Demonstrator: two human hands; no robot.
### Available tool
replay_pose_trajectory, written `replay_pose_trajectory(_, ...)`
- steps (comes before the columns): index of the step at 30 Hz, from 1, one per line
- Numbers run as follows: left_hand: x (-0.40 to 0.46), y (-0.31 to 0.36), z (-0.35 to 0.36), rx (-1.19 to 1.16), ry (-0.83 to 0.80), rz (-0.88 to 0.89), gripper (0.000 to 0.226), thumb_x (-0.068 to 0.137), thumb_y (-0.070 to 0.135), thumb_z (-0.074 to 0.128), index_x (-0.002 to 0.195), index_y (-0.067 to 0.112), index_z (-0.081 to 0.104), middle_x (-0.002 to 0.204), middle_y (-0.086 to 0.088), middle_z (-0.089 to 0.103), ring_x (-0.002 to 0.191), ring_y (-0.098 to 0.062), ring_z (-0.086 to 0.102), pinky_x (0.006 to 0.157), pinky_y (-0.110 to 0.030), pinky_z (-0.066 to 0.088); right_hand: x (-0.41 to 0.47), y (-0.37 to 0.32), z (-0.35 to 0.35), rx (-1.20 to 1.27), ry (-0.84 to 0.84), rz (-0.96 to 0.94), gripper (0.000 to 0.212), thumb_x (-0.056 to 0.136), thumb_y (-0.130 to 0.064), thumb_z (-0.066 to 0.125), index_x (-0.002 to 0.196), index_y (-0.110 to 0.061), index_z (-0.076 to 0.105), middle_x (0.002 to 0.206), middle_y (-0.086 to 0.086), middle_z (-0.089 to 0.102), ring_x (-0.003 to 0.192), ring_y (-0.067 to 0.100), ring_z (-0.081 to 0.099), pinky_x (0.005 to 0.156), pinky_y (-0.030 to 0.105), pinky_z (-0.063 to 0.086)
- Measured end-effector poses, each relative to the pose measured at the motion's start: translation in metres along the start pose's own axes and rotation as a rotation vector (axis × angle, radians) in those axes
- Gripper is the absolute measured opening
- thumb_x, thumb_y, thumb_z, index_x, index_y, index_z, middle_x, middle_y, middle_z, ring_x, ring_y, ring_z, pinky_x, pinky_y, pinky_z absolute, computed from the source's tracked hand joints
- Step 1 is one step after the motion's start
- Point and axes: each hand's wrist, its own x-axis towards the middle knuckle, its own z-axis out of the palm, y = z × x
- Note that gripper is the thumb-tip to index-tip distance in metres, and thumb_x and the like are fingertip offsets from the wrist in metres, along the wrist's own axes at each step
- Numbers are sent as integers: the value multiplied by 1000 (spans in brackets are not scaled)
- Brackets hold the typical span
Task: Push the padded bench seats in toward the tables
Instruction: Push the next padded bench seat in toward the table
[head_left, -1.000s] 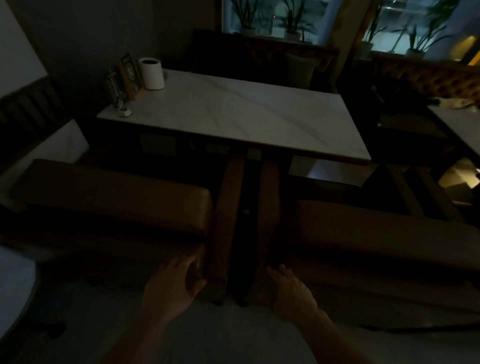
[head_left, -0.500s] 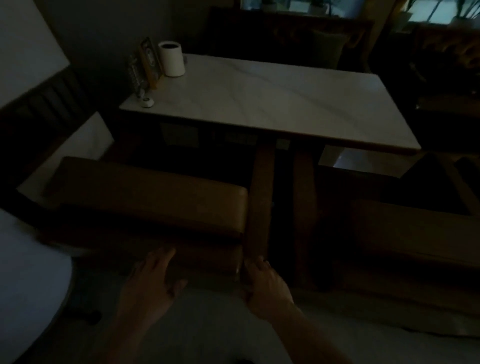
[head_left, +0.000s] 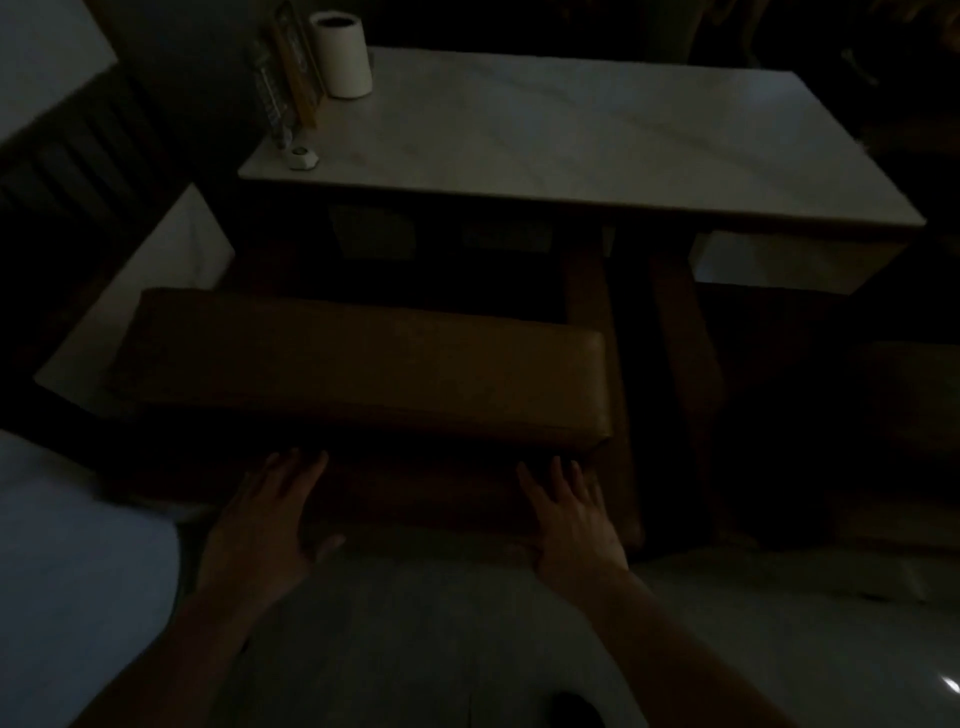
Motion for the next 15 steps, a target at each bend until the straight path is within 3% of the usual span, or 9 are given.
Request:
replay_pose_trajectory(6,16,-39,24,24,29,110,90,77,68,49,154,28,25,159,-12,27,146,-36,21,114,-53,25,7,-22,29,9,138,159,91,93,-54,57,159,-31,-1,167,18,-2,153,40,-7,124,57,5)
replay_pose_trajectory(10,24,-43,25,-56,76,136,70,91,53,56,151,27,33,156,-12,34,144,-37,26,112,-55,32,9,-27,31,63,196,199,81,96,-56,51,159,-33,7,167,16,5,154,38,-3,124,54,6)
replay_pose_trajectory(15,30,-38,20,-74,46,88,68,86,40,71,147,26,44,150,-12,44,138,-41,36,101,-54,43,12,-28,33,48,187,217,76,98,-57,45,159,-32,8,167,16,5,154,38,-4,124,55,6)
